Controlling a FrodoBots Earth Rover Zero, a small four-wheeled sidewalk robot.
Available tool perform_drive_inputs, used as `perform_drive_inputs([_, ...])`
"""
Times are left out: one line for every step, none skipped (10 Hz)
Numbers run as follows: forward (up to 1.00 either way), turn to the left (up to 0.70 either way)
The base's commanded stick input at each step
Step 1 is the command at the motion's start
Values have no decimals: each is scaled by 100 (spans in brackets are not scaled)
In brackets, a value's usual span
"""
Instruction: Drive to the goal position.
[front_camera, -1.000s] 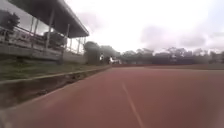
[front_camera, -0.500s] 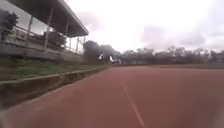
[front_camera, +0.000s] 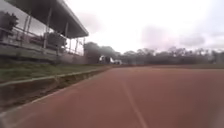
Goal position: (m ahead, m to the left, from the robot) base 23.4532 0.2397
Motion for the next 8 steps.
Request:
perform_drive_inputs([70, -34])
perform_drive_inputs([70, -34])
perform_drive_inputs([70, -34])
perform_drive_inputs([70, -34])
perform_drive_inputs([70, -20])
perform_drive_inputs([70, -4])
perform_drive_inputs([70, 1])
perform_drive_inputs([70, 1])
